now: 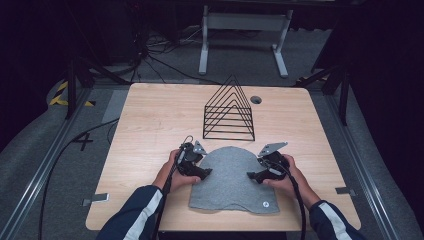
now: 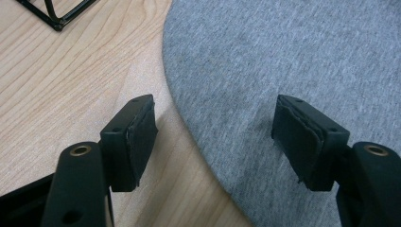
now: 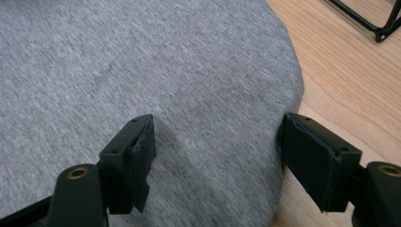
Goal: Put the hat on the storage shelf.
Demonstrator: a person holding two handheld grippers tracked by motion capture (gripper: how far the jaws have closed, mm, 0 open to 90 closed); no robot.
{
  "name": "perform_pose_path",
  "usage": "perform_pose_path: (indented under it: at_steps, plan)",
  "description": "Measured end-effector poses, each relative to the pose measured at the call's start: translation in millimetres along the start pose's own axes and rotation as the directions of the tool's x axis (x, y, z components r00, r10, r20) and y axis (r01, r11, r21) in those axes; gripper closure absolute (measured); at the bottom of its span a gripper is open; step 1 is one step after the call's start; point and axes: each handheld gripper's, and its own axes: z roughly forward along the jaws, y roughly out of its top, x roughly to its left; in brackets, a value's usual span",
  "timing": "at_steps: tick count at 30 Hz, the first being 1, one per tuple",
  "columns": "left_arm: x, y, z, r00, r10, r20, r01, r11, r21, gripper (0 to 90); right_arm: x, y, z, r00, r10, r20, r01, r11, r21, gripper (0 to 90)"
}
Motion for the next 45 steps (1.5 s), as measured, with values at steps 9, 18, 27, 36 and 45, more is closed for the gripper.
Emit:
perform_pose_path:
  at_steps: [9,18,27,36,45]
  plan:
    - [2.2,1.2,-1.5,0.9997,0.0,0.026,0.0,0.9998,-0.017,57.0,0.5,1.6,-1.7,0.9994,0.024,-0.024,-0.025,0.999,-0.03,66.9]
    - [2.3,3.7,-2.2,0.9977,0.034,0.059,-0.033,0.9993,-0.02,83.6,-3.2,1.4,-3.8,0.9977,0.027,-0.062,-0.029,0.999,-0.031,83.4]
    - [5.6,23.1,-38.0,0.9946,0.096,0.04,-0.092,0.9915,-0.092,84.3,-6.6,12.4,-31.7,0.9972,0.003,-0.075,-0.013,0.992,-0.128,83.8]
    - [13.3,57.3,-83.2,0.9879,0.151,-0.034,-0.155,0.9717,-0.178,84.6,-11.4,43.2,-73.9,0.998,-0.057,-0.027,0.048,0.966,-0.255,84.0]
    - [25.6,92.4,-127.6,0.9771,0.186,-0.104,-0.206,0.9451,-0.253,84.7,-22.1,84.7,-115.5,0.9944,-0.102,0.031,0.106,0.93,-0.353,84.1]
